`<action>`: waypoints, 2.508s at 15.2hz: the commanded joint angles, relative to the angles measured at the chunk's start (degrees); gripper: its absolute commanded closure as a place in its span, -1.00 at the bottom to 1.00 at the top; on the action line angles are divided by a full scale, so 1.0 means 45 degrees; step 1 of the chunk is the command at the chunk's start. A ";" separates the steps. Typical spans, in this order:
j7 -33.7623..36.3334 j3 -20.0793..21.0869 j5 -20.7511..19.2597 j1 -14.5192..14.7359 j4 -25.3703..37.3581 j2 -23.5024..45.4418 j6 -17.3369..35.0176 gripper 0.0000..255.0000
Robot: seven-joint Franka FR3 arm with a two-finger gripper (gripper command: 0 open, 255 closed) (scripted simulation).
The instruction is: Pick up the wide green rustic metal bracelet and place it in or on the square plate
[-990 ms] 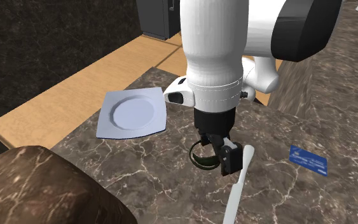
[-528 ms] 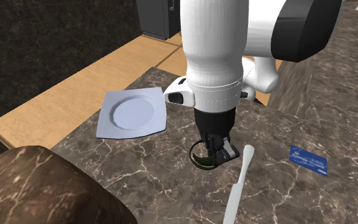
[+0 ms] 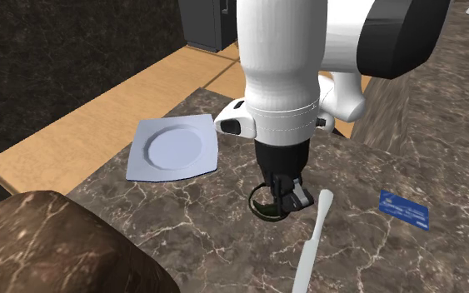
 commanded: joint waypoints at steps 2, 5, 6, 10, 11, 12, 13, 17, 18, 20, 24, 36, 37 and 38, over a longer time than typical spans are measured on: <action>0.0099 -0.0004 -0.0045 -0.0005 0.0524 0.0095 -0.0432 1.00; 0.0238 0.0002 -0.0103 0.0002 0.1202 0.0236 -0.0959 1.00; 0.0287 0.0005 -0.0124 0.0005 0.1438 0.0290 -0.1137 1.00; 0.0492 0.0026 -0.0218 0.0028 0.2440 0.0551 -0.1865 1.00; 0.0547 0.0033 -0.0244 0.0037 0.2706 0.0627 -0.2052 1.00; 0.0603 0.0041 -0.0271 0.0046 0.2980 0.0709 -0.2241 1.00; 0.0660 0.0050 -0.0300 0.0057 0.3261 0.0795 -0.2433 1.00; 0.0908 0.0094 -0.0432 0.0120 0.4474 0.1200 -0.3228 1.00; 0.0929 0.0098 -0.0444 0.0127 0.4578 0.1238 -0.3294 1.00; 0.0370 -0.0172 -0.0402 -0.0202 0.4791 0.1342 -0.3534 1.00; -0.0694 -0.0683 -0.0381 -0.0835 0.5479 0.1754 -0.4078 1.00; -0.3262 -0.1764 -0.0707 -0.2537 1.1184 0.5342 -0.6917 1.00; -0.3384 -0.1823 -0.0825 -0.2602 1.3132 0.6482 -0.7784 1.00; -0.3539 -0.1845 -0.0754 -0.2720 1.1906 0.5877 -0.7178 1.00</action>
